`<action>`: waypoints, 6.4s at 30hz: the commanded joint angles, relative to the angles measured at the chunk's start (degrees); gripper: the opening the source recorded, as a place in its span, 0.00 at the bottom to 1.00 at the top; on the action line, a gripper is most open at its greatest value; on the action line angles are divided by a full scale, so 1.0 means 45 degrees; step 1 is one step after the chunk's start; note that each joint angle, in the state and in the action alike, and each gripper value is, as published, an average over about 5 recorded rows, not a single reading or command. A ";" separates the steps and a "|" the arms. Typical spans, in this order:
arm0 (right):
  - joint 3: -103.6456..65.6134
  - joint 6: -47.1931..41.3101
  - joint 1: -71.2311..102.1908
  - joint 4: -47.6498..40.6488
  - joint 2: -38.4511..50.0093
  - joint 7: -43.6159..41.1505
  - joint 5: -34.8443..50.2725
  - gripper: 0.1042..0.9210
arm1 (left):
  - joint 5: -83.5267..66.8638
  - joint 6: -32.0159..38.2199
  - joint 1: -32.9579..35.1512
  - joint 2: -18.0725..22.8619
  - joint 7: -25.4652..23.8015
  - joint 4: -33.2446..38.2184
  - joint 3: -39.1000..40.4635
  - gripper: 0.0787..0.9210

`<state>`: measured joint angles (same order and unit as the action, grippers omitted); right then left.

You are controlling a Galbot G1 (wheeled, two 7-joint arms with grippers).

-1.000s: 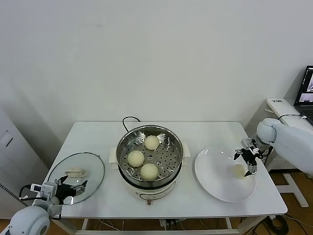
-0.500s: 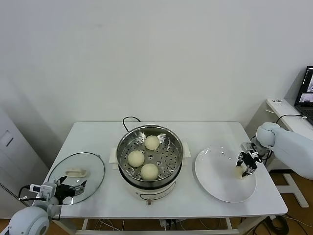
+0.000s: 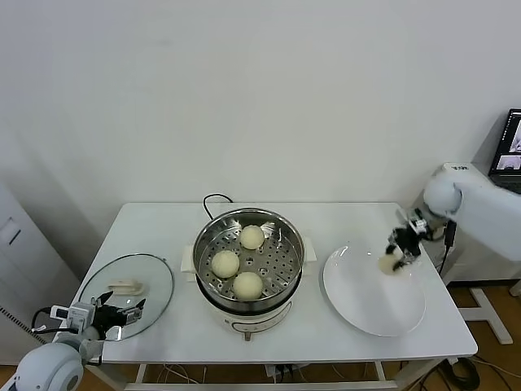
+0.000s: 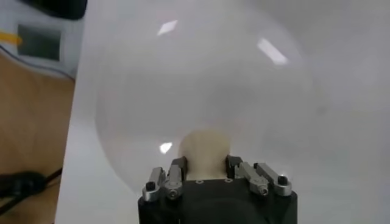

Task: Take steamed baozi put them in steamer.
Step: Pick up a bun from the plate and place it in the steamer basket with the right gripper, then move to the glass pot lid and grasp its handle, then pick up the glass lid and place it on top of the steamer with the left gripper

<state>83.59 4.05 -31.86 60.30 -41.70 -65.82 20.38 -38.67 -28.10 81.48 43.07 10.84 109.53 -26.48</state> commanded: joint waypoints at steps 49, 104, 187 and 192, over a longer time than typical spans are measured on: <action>0.2827 -0.6689 -0.1750 0.3097 -0.5883 0.4567 0.7597 0.39 | 0.0067 0.0091 0.0251 0.0319 0.0000 -0.0034 -0.0154 0.88; -2.5336 0.0607 2.1787 0.6510 -0.3039 1.5031 0.1574 0.88 | 1.6124 0.8024 0.0118 0.0925 -0.1022 -0.3956 -0.0412 0.88; -2.6245 0.0629 2.2050 0.6347 -0.3850 1.4064 0.1265 0.88 | 1.9151 0.1749 -0.2847 0.0441 -0.4349 0.1395 0.0192 0.04; -2.6065 0.0641 2.1828 0.6179 -0.3878 1.4043 0.1256 0.88 | 1.9814 -0.0001 -0.3348 0.0367 -0.5066 0.2163 0.1382 0.04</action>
<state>-34.83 6.90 67.69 88.95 -59.02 -2.51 26.06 51.95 -11.21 69.66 47.19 -2.09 107.43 -27.46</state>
